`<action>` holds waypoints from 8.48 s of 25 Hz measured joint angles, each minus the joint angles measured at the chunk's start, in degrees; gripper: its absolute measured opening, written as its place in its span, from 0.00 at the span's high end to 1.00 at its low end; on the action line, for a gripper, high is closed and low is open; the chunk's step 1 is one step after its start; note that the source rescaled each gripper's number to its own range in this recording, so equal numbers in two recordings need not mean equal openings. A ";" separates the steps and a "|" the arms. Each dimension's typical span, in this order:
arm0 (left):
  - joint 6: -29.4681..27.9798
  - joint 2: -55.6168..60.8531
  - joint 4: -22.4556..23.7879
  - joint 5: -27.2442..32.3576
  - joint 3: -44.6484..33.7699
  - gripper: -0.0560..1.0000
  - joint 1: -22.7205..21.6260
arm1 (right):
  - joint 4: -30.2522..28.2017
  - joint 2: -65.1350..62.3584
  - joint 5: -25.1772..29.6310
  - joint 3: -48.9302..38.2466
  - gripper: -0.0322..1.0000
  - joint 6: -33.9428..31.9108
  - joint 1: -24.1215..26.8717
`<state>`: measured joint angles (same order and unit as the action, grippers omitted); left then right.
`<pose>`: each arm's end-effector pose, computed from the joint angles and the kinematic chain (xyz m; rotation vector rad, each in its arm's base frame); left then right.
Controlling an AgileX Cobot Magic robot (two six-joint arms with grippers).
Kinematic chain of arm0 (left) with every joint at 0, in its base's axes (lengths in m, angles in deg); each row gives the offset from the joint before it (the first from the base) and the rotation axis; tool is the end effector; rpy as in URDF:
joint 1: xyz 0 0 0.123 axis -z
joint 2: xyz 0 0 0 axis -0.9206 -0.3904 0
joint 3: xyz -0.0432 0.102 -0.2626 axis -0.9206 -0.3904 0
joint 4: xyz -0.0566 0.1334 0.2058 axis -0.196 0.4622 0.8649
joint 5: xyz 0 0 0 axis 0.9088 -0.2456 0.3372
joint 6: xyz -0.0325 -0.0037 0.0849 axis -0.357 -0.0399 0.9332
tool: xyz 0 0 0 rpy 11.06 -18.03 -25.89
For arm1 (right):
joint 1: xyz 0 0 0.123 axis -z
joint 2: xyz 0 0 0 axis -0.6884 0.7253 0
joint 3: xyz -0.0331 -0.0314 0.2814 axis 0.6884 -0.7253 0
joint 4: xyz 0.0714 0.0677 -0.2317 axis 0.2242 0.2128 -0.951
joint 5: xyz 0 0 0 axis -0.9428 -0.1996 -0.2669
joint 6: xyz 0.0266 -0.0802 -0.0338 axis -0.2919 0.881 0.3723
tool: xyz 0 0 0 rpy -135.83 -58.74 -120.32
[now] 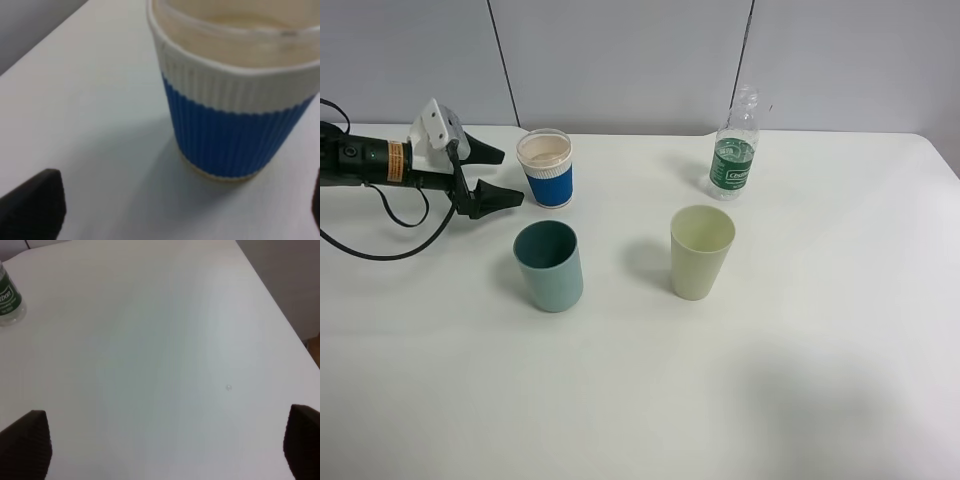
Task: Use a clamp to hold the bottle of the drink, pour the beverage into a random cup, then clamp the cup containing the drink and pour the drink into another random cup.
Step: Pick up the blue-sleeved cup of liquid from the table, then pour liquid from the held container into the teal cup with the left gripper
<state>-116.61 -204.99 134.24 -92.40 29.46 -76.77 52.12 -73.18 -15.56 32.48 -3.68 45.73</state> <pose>0.4020 -0.0120 0.0830 1.1276 1.7286 -0.6994 -0.0060 -0.0104 0.2767 0.2220 2.0299 -0.0752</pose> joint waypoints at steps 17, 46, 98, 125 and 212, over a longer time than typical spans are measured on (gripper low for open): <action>0.00 -4.26 1.85 -2.69 7.87 0.00 5.23 | 0.00 0.00 0.00 0.00 0.15 0.00 0.00; -4.97 -5.22 -0.86 -2.89 8.41 0.00 8.93 | 0.00 0.00 0.00 0.00 0.15 0.00 0.00; -2.49 13.94 -30.77 6.59 -16.47 0.91 9.15 | 0.00 0.00 0.00 0.00 0.15 0.00 0.00; 32.43 37.71 -65.96 6.93 -50.14 0.91 10.60 | 0.00 0.00 0.00 0.00 0.15 0.00 0.00; 118.74 38.51 -102.92 1.85 -53.62 0.91 37.09 | 0.00 0.00 0.00 0.00 0.15 0.00 0.00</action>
<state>2.14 -166.48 31.32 -90.54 -24.15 -39.68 52.12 -73.18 -15.56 32.48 -3.68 45.73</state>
